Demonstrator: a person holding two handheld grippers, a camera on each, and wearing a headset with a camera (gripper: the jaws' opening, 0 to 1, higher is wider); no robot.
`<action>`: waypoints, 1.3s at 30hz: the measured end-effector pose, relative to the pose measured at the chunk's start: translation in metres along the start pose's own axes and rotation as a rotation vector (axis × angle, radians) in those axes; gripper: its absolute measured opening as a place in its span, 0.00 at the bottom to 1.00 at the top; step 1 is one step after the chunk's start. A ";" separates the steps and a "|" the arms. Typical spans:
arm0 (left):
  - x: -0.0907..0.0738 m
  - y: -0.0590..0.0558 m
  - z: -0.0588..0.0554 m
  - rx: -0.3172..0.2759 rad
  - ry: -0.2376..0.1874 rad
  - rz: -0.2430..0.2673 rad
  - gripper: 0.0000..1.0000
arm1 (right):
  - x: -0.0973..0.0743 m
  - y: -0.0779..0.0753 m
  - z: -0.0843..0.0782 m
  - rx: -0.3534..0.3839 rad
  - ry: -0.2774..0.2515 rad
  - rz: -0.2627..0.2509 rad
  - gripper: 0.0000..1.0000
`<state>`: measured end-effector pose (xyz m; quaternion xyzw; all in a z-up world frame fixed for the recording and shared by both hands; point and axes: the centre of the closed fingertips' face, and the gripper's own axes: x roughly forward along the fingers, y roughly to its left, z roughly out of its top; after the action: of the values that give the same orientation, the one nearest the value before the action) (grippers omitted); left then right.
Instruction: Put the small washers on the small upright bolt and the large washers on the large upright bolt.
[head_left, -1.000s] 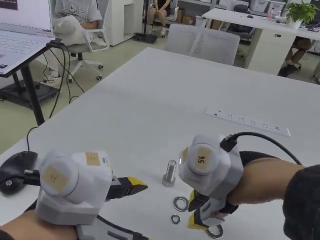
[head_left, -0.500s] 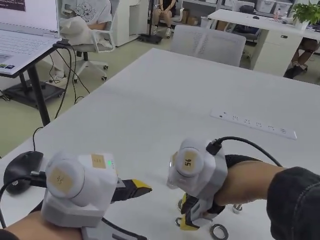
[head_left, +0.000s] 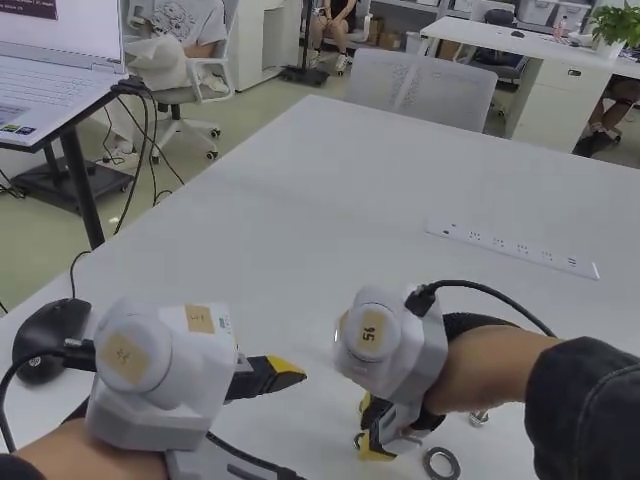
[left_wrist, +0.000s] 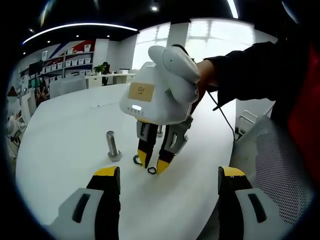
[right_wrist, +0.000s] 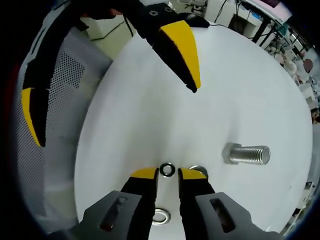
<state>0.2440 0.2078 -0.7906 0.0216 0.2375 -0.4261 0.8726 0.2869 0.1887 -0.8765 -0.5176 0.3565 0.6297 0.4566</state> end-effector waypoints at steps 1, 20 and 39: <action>0.000 0.000 0.000 0.002 0.000 0.001 0.80 | 0.000 0.001 0.000 0.001 0.004 0.002 0.17; 0.002 -0.004 -0.002 -0.002 -0.003 0.003 0.79 | 0.002 0.008 -0.003 -0.023 -0.005 -0.002 0.14; 0.003 -0.003 -0.002 -0.003 -0.001 -0.002 0.79 | -0.003 0.009 -0.013 0.007 0.006 0.005 0.13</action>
<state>0.2426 0.2037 -0.7931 0.0197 0.2378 -0.4265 0.8725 0.2830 0.1731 -0.8763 -0.5170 0.3613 0.6279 0.4559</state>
